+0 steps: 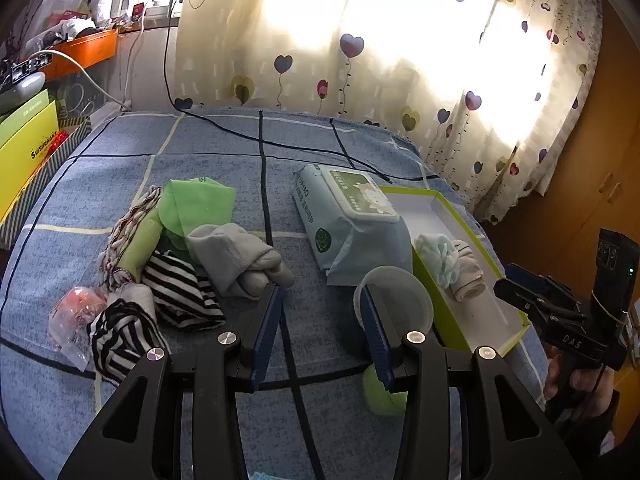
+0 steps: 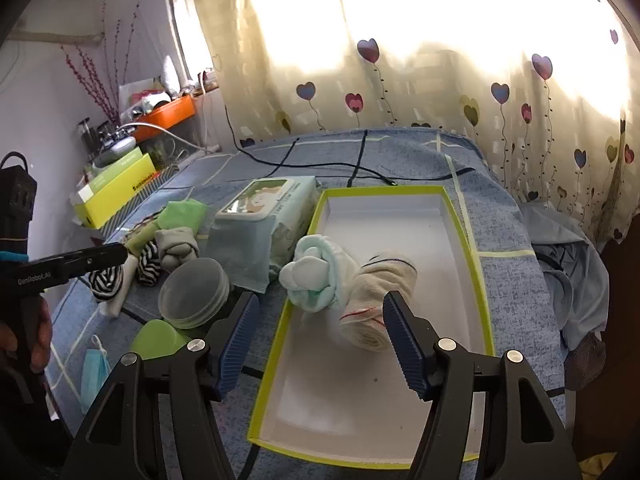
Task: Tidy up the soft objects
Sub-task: 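Move left gripper to striped sock while right gripper reaches blue face mask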
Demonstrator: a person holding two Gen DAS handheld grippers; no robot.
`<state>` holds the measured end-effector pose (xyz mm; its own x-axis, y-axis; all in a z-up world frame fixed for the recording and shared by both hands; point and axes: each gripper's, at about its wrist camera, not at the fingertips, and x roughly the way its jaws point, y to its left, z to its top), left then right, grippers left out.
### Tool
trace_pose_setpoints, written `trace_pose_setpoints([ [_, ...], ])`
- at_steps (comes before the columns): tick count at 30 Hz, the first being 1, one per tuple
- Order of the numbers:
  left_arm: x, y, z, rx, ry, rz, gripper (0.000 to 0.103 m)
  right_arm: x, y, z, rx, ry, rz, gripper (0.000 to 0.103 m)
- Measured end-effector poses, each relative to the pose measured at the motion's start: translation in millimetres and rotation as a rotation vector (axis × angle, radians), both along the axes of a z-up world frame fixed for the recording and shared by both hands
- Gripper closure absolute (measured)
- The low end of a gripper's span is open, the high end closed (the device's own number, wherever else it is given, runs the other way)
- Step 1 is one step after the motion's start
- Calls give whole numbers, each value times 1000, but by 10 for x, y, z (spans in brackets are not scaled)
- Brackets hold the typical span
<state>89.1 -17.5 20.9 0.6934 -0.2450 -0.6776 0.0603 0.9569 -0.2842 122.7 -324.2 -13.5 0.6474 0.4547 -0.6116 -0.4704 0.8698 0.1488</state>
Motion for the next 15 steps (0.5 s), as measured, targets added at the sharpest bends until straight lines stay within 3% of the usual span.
trace_pose_setpoints([
  [3,-103,91,-9,6,-9,-9,60,-92,108,30,-16,-3,18,32],
  [15,-510,229,-34,8,-27,-30,60,-579,454,203,-6,-57,81,32],
])
